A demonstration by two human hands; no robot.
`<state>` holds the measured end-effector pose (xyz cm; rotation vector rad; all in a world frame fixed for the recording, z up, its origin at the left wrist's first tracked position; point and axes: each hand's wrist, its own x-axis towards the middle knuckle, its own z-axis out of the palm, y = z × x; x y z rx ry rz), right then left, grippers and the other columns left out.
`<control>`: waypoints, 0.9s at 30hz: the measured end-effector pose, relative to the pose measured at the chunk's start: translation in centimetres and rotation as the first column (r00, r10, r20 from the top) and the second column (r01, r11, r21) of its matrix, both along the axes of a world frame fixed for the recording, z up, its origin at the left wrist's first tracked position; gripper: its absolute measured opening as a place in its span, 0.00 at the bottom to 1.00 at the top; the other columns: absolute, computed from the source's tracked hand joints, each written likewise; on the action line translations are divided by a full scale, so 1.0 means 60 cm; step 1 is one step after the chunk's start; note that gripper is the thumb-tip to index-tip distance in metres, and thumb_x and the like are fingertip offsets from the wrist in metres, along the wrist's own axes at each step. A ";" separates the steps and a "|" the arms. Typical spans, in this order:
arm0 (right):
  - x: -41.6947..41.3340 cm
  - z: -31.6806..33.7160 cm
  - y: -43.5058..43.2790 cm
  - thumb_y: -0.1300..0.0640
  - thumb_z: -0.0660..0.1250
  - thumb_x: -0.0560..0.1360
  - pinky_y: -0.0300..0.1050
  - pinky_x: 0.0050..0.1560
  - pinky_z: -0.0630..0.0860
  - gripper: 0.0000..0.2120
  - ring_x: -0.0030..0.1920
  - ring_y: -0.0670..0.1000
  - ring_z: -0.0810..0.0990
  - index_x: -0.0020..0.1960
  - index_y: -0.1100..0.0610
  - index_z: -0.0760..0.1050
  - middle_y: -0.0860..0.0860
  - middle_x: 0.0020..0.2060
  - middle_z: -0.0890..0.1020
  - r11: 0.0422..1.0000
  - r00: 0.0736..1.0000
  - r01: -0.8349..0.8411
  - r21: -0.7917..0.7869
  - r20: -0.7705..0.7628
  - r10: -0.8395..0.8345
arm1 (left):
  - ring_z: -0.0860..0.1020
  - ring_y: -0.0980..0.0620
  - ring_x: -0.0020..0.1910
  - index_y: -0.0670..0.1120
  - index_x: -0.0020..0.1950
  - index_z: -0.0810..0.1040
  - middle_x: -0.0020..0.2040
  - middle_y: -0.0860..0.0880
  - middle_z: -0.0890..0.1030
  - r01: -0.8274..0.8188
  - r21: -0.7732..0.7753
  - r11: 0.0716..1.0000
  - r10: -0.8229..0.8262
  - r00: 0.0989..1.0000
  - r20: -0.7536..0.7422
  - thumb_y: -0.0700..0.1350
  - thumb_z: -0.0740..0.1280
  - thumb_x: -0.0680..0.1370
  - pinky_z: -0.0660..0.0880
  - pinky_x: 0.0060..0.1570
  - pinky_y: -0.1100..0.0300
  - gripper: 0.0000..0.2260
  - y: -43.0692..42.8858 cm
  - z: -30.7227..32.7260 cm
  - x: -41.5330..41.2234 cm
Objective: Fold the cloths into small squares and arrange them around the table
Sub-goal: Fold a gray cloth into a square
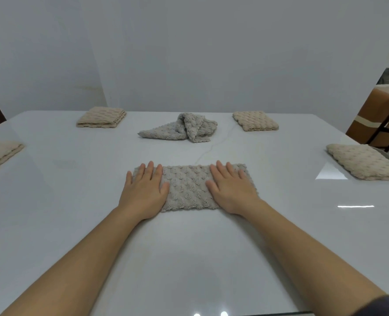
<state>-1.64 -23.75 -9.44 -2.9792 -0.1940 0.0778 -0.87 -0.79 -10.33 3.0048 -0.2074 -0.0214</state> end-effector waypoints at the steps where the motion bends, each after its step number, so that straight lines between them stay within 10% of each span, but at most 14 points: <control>1: 0.001 -0.001 -0.014 0.42 0.42 0.83 0.56 0.77 0.41 0.29 0.79 0.53 0.42 0.80 0.52 0.44 0.50 0.80 0.45 1.000 1.000 0.027 0.006 -0.007 -0.027 | 0.40 0.49 0.78 0.50 0.80 0.42 0.80 0.49 0.42 0.001 0.000 1.000 -0.001 1.000 -0.001 0.56 0.41 0.82 0.39 0.76 0.46 0.27 -0.001 0.001 0.000; 15: 0.003 -0.009 -0.029 0.44 0.42 0.83 0.56 0.77 0.42 0.29 0.79 0.54 0.42 0.80 0.56 0.44 0.54 0.80 0.45 0.999 0.999 0.044 -0.012 0.016 -0.044 | 0.41 0.52 0.78 0.46 0.80 0.44 0.80 0.49 0.43 0.215 -0.035 0.976 -0.214 0.976 0.033 0.51 0.44 0.83 0.39 0.76 0.46 0.26 -0.171 0.024 -0.013; 27: 0.006 0.010 -0.026 0.43 0.42 0.83 0.59 0.76 0.38 0.30 0.79 0.55 0.40 0.80 0.55 0.42 0.53 0.80 0.43 0.998 0.998 0.056 -0.019 -0.033 -0.056 | 0.41 0.51 0.78 0.45 0.80 0.42 0.80 0.48 0.41 -0.012 0.019 1.000 0.013 0.999 -0.043 0.53 0.42 0.83 0.39 0.76 0.50 0.26 -0.021 0.021 -0.017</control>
